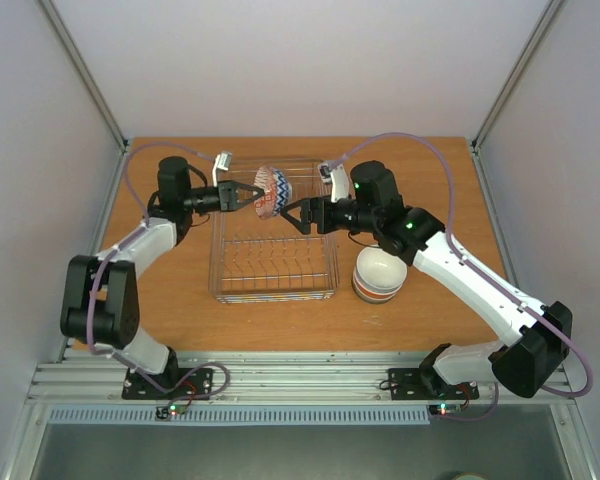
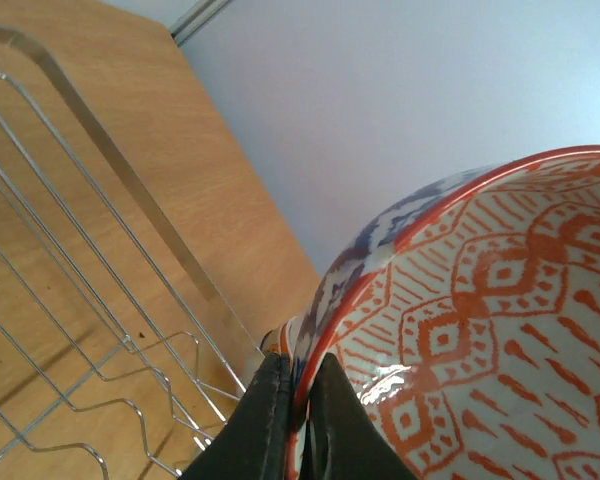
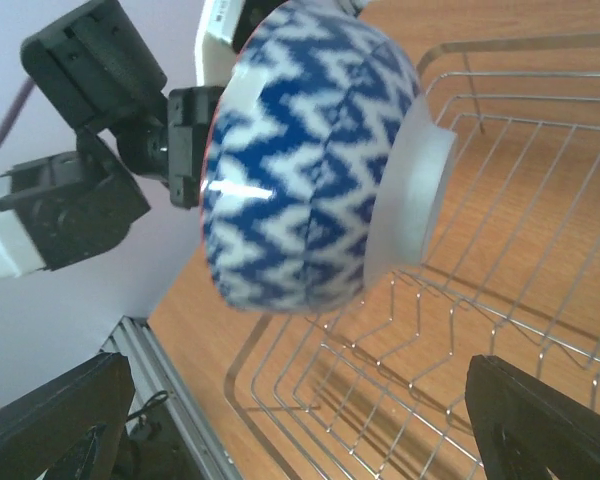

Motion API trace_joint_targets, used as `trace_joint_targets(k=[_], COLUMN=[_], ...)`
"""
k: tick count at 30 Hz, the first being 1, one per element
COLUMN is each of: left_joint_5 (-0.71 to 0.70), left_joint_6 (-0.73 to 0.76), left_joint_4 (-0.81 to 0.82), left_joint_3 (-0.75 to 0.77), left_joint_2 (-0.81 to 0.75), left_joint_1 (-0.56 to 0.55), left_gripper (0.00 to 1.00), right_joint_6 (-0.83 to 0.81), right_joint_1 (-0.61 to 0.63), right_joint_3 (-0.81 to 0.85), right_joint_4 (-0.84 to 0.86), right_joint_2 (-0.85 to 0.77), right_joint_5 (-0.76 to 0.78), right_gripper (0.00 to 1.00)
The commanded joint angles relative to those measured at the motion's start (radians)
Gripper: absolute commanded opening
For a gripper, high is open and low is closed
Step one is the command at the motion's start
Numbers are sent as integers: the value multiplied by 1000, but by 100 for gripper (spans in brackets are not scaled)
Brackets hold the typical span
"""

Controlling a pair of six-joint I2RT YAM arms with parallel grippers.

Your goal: Load the bowls into the dish rack

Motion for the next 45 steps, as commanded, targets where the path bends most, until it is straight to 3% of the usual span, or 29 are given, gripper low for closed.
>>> trace_joint_targets(k=[1,6,16,24,27,30,34,37,39,43,44,45], left_joint_5=[-89,-87,-7,-7,-3,-1,-7,-12,-18,-44,-54,-77], left_joint_6=[430,475,391,380,378,375,373,373,373,379,383,395], left_joint_4=[-373,-419,-316,-306,-305,-301,-300,-302,-303,-325,-334,-350], left_joint_3=[52,55,39,31,30,29,29,28,27,33,35,38], left_joint_2=[-99,-103,-102,-129,-124,-116,-111,-113,-117,-124,-126,-131], left_joint_1=[-29,-35,-38,-38,-38,-38,-38,-38,-38,-38,-38,-38], left_gripper=[0,0,1,0,0,0,0,0,1,2,24,38], right_joint_6=[12,8,9,25,34,42,48,48,47,32,23,11], right_joint_1=[7,6,7,7,7,7,7,7,7,7,7,7], right_joint_3=[-2,0,0,-19,-24,-31,-41,-50,-53,-62,-57,-46], right_joint_4=[54,68,98,150,184,213,228,234,234,226,206,177], right_joint_2=[3,25,85,138,151,154,145,136,128,104,98,94], right_joint_5=[-44,-36,-50,-77,-101,-113,-99,-93,-86,-45,-27,-2], right_gripper=[93,93,98,98,94,82,55,27,3,1,1,1])
